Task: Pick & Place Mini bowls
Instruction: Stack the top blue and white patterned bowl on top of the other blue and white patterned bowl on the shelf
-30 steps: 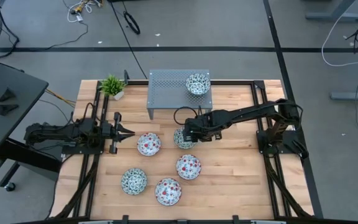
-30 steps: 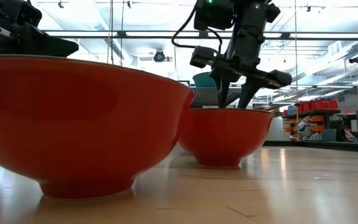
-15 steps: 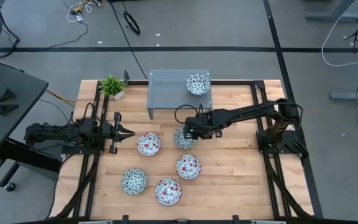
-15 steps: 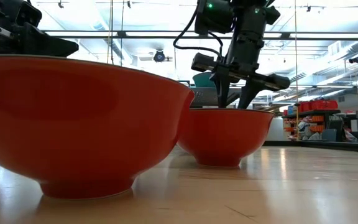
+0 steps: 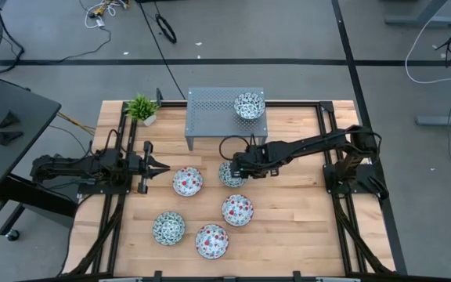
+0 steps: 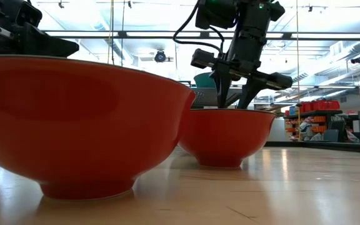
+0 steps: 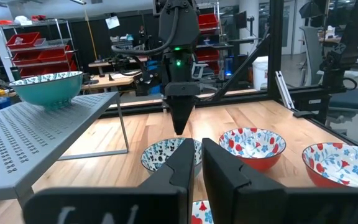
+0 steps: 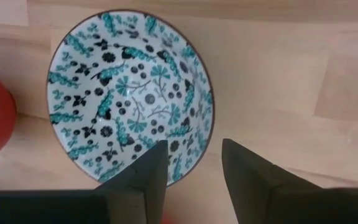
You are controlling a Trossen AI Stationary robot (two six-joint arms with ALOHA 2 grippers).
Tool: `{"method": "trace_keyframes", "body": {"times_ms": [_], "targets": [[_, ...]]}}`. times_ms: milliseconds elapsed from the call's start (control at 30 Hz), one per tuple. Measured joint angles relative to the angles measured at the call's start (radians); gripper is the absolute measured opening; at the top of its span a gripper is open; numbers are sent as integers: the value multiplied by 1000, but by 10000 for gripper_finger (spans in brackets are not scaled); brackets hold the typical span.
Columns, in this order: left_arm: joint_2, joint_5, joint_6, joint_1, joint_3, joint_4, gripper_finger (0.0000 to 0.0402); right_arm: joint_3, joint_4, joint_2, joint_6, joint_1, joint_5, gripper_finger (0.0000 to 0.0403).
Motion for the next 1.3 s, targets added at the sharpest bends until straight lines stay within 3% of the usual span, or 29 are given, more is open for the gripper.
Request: {"method": "trace_keyframes", "body": {"times_ms": [700,1300], "targets": [[0,0,0,0,0,0,37,0,109,0,338,92,105,153],[0,0,0,0,0,0,37,0,64,0,400,112,113,153]]}}
